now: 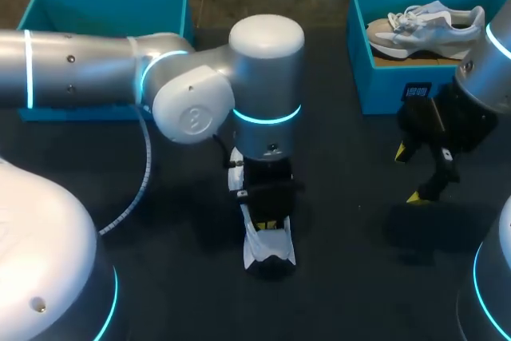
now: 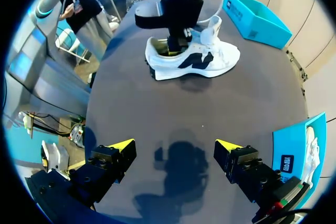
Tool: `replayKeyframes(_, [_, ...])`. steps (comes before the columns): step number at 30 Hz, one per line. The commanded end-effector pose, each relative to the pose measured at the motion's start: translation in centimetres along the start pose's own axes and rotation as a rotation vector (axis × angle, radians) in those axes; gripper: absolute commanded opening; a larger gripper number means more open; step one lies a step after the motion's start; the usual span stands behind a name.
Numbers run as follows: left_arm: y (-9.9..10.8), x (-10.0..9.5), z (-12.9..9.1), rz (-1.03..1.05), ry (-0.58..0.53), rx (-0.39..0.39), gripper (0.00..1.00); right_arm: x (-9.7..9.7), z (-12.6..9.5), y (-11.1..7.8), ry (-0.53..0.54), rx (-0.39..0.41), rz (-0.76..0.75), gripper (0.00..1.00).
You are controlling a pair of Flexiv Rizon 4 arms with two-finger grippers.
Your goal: Take the shoe out of the shoebox, open the shoe tongue, remove and reinsert the insole, then place the shoe into the shoebox
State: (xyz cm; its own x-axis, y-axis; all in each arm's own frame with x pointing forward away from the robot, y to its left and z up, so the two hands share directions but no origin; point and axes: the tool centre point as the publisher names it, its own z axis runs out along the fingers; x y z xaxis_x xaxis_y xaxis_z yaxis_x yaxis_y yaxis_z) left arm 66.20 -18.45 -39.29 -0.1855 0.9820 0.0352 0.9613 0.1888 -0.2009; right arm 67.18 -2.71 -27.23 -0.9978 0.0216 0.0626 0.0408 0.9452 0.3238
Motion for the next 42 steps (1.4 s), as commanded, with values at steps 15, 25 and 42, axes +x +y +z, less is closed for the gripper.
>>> replayKeyframes(15, [1.8, 0.4, -0.7, -0.025, -0.076, -0.113, 0.00, 0.0, 0.1, 0.0, -0.001, 0.001, 0.000, 1.00])
replayKeyframes(25, [2.1, -1.1, -2.9, -0.051, -0.094, -0.205, 0.00, 0.0, 0.1, 0.0, -0.001, 0.001, 0.000, 1.00])
replayKeyframes(42, [3.6, -0.1, -3.1, -0.067, -0.063, -0.216, 1.00, 0.0, 0.1, 0.0, -0.001, 0.001, 0.000, 1.00])
